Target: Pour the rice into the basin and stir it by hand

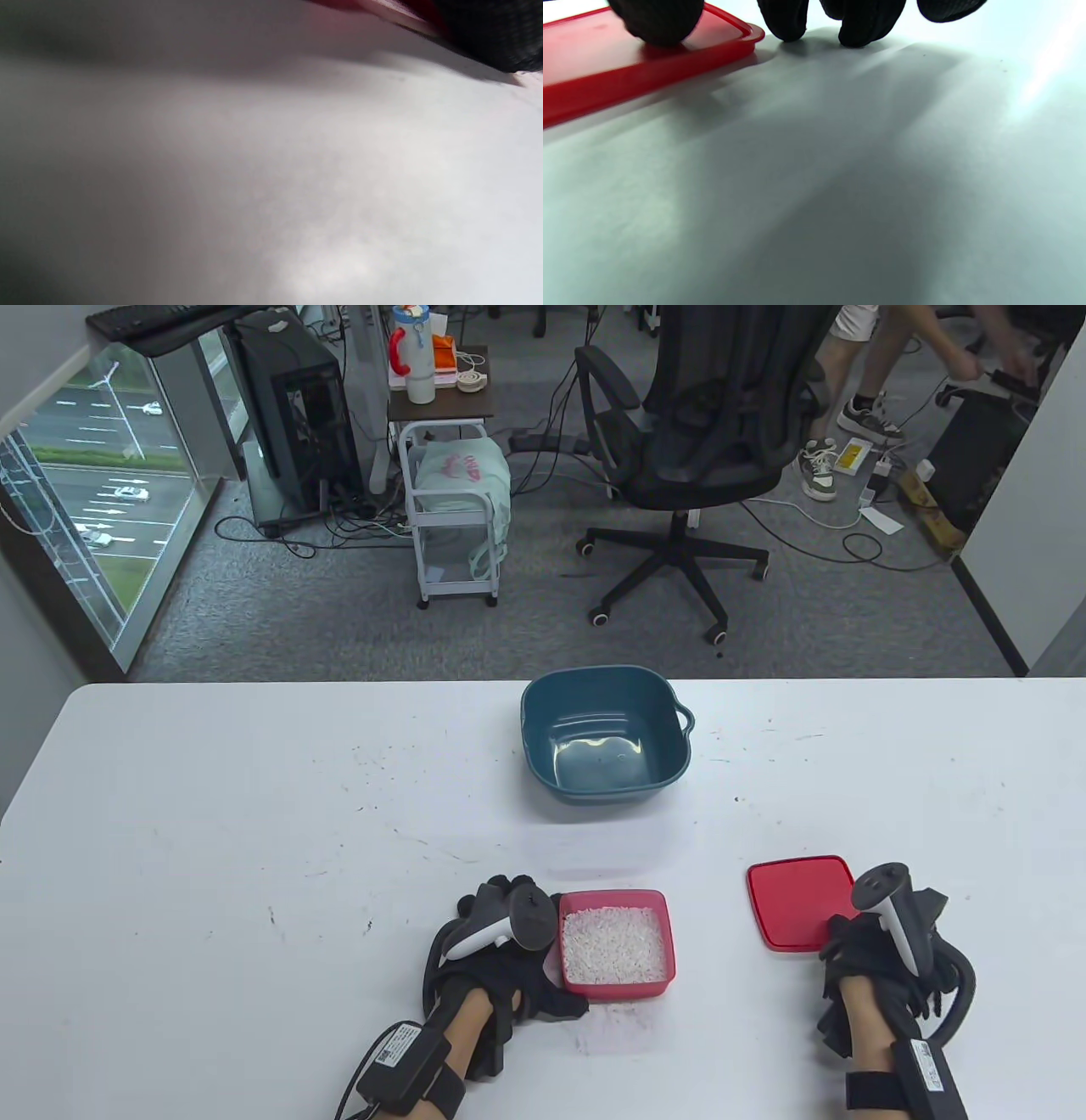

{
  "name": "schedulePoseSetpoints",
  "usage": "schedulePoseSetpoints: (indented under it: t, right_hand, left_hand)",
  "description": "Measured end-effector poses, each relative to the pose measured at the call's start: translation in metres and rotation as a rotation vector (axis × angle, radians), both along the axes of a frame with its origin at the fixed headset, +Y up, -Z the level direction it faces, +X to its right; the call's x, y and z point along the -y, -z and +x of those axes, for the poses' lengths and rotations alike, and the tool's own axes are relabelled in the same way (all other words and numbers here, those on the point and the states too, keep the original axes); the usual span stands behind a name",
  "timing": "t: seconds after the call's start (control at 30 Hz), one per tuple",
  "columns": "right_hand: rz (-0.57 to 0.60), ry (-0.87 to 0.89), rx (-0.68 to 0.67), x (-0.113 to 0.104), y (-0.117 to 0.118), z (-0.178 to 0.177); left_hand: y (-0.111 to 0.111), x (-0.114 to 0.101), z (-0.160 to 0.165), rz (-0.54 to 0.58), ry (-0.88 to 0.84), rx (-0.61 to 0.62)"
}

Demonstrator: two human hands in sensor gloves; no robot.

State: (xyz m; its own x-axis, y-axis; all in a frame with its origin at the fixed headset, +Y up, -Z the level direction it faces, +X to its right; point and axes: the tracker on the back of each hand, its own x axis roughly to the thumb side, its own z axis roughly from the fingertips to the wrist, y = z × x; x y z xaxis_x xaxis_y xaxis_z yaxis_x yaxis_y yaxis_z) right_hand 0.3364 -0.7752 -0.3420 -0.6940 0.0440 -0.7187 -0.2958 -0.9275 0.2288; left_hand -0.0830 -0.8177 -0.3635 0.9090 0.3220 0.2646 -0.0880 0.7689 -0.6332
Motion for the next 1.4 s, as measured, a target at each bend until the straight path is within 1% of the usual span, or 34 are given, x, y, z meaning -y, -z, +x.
schedulePoseSetpoints:
  t: [0.1,0.2,0.27,0.33,0.37,0.4,0.47,0.53,0.57,0.6,0.63,0.67,0.7,0.73,0.8,0.83,0.9,1.0,1.1,1.2,1.27,1.4]
  right_hand:
    - [0.016,-0.003,0.002,0.000,0.000,0.001]
    - [0.032,0.008,-0.009,-0.004,-0.001,0.000]
    - [0.075,0.045,-0.033,-0.018,0.001,-0.004]
    - [0.156,-0.025,-0.082,-0.043,0.000,-0.017]
    - [0.205,-0.054,-0.129,-0.060,-0.001,-0.027]
    - [0.243,-0.056,-0.162,-0.071,-0.002,-0.034]
    - [0.378,-0.049,-0.280,-0.102,-0.007,-0.060]
    - [0.442,-0.004,-0.389,-0.120,-0.008,-0.079]
    - [0.466,0.036,-0.456,-0.128,-0.007,-0.091]
    - [0.478,0.093,-0.524,-0.134,-0.006,-0.102]
    - [0.482,0.150,-0.591,-0.136,-0.003,-0.111]
    - [0.476,0.228,-0.648,-0.136,0.000,-0.120]
    - [0.448,0.290,-0.690,-0.134,0.004,-0.129]
    - [0.427,0.328,-0.730,-0.131,0.007,-0.135]
    - [0.353,0.377,-0.768,-0.120,0.014,-0.150]
    - [0.302,0.380,-0.788,-0.111,0.019,-0.157]
    - [0.199,0.348,-0.781,-0.089,0.029,-0.170]
    - [0.082,0.321,-0.765,-0.062,0.041,-0.179]
    - [0.034,0.376,-0.721,-0.039,0.050,-0.184]
    - [-0.034,0.339,-0.698,-0.026,0.057,-0.188]
    - [-0.073,0.361,-0.680,-0.020,0.062,-0.191]
    - [-0.122,0.369,-0.633,-0.015,0.070,-0.194]
  left_hand:
    - [0.000,0.000,0.000,0.004,-0.001,0.001]
    - [-0.001,-0.003,-0.001,0.035,0.011,0.007]
    - [-0.003,-0.009,-0.005,0.082,0.031,0.025]
    - [-0.005,-0.021,-0.014,0.112,0.073,0.043]
    - [-0.007,-0.033,-0.021,0.166,0.084,0.034]
    - [-0.008,-0.041,-0.025,0.206,0.087,0.024]
    - [-0.014,-0.073,-0.041,0.386,0.075,-0.013]
    - [-0.022,-0.098,-0.050,0.540,0.027,-0.053]
    - [-0.028,-0.109,-0.053,0.640,0.014,-0.070]
    - [-0.034,-0.119,-0.056,0.752,0.033,-0.076]
    - [-0.038,-0.124,-0.057,0.831,0.058,-0.078]
    - [-0.043,-0.128,-0.058,0.908,0.087,-0.074]
    - [-0.047,-0.128,-0.059,0.956,0.109,-0.062]
    - [-0.049,-0.126,-0.059,0.978,0.113,-0.053]
    - [-0.054,-0.118,-0.060,1.004,0.104,-0.025]
    - [-0.056,-0.110,-0.061,1.002,0.108,-0.008]
    - [-0.056,-0.093,-0.064,0.982,0.137,0.013]
    - [-0.053,-0.078,-0.066,0.907,0.179,0.046]
    - [-0.049,-0.072,-0.064,0.878,0.187,0.052]
    - [-0.048,-0.072,-0.058,0.869,0.154,0.056]
    - [-0.049,-0.070,-0.053,0.873,0.168,0.077]
    - [-0.050,-0.065,-0.051,0.864,0.198,0.100]
